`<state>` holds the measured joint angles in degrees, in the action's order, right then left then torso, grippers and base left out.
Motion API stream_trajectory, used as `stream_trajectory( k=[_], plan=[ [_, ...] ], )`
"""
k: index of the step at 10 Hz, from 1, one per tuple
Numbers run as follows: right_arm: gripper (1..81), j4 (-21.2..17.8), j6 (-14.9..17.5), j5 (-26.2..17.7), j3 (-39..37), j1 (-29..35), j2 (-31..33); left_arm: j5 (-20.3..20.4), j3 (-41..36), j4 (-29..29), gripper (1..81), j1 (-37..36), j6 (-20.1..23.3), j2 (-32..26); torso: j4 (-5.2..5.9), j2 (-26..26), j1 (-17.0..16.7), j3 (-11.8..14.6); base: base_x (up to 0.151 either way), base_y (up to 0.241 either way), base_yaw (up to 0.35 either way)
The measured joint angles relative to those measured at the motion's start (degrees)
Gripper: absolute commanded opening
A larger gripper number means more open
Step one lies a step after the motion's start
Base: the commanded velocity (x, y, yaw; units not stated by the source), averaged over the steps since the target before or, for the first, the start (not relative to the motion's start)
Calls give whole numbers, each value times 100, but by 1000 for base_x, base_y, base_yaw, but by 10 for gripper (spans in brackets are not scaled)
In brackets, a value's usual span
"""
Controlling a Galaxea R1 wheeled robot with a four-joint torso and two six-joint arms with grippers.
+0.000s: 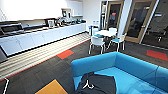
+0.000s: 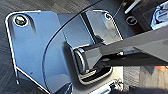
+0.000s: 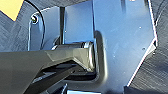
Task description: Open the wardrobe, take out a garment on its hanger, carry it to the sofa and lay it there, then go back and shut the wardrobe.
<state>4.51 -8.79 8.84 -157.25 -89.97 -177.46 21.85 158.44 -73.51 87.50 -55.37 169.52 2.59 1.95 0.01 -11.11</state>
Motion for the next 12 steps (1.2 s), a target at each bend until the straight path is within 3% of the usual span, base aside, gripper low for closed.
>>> stream_trajectory(
  k=[12],
  plan=[
    [811, 2, -2, 6, 2, -66, -13, -162, 0, 0, 811, 20, 20, 85, 0, 0, 0, 0, 0, 0, 324]
  ],
)
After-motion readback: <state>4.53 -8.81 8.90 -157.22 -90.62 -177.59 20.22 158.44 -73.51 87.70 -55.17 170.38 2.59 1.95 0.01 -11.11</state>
